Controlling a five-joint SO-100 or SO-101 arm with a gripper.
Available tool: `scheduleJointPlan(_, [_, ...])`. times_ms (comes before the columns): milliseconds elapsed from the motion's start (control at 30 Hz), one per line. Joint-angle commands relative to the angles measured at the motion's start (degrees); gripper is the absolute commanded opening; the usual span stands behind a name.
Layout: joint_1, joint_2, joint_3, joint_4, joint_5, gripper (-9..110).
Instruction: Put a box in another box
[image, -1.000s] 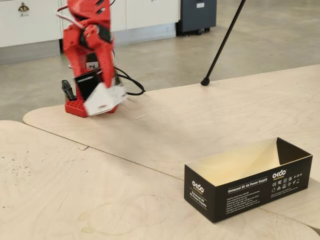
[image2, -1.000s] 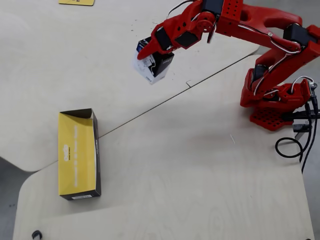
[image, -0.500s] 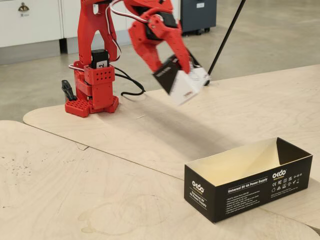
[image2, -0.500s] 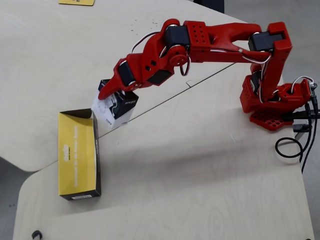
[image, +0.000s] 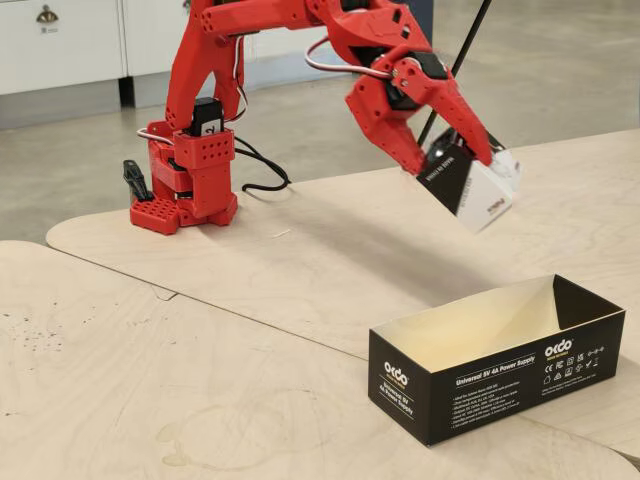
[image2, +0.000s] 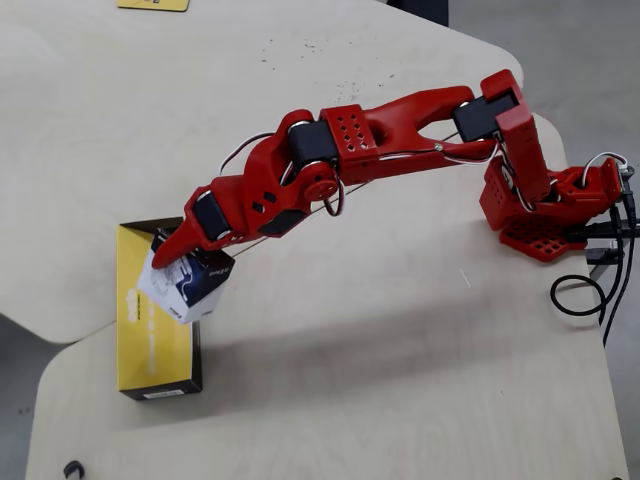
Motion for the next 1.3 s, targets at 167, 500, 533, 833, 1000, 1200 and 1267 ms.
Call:
scheduleJointPlan(167, [0.18,-4.57,-4.39,-9.49,-4.31,10])
scheduleJointPlan(500, [0.79,-5.8,-2.37,-13.27,-7.73,10])
scheduleJointPlan(533, [0.79,-5.63,-2.2,-13.18,-7.73,12])
scheduleJointPlan(833, [0.88,-4.39,-0.35,-13.01,-5.63,31])
scheduleJointPlan(1000, [1.05,-3.34,2.02,-12.83,-5.45,41])
scheduleJointPlan(1200, [1.23,-0.79,3.25,-11.07,-5.98,45])
scheduleJointPlan(1267, [1.23,0.97,3.25,-9.32,-7.38,45])
